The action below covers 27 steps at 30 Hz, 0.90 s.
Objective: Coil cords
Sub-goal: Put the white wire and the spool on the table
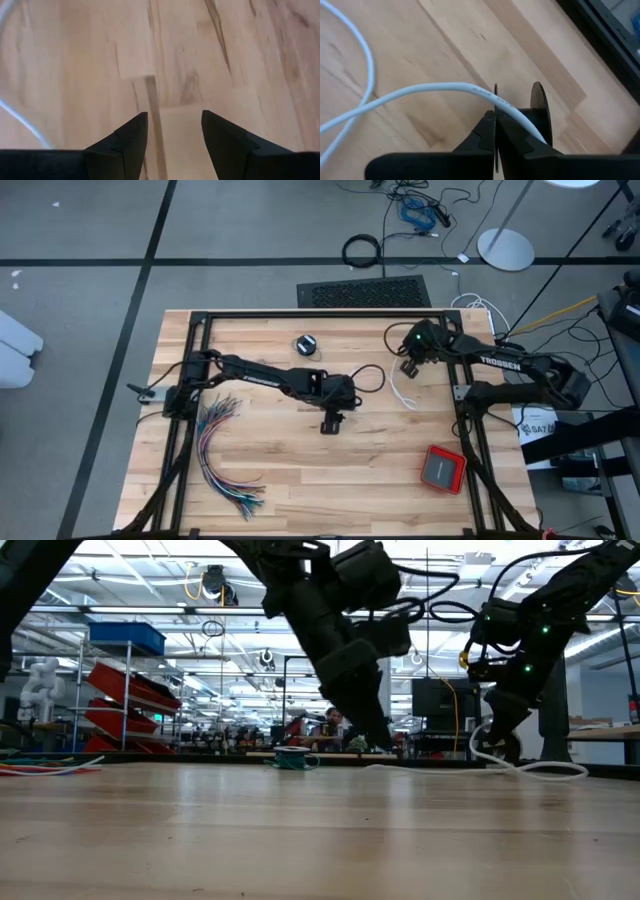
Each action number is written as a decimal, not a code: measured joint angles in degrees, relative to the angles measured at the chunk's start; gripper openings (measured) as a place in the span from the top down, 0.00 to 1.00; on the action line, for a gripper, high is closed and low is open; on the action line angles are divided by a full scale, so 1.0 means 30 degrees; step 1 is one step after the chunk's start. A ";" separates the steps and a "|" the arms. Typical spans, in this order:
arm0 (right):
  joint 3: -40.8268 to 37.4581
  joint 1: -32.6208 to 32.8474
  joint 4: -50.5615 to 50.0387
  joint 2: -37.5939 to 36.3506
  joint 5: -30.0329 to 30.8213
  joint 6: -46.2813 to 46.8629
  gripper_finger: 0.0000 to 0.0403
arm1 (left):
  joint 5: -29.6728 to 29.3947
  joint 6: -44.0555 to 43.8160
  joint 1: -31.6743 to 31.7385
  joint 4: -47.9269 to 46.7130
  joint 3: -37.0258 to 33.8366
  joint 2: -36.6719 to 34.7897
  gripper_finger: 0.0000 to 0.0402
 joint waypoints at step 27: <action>-0.0080 -0.0471 0.0363 -0.0866 -0.0487 0.0629 0.64 | 0.0466 -0.0333 -0.0510 0.0977 -0.1319 -0.1243 0.52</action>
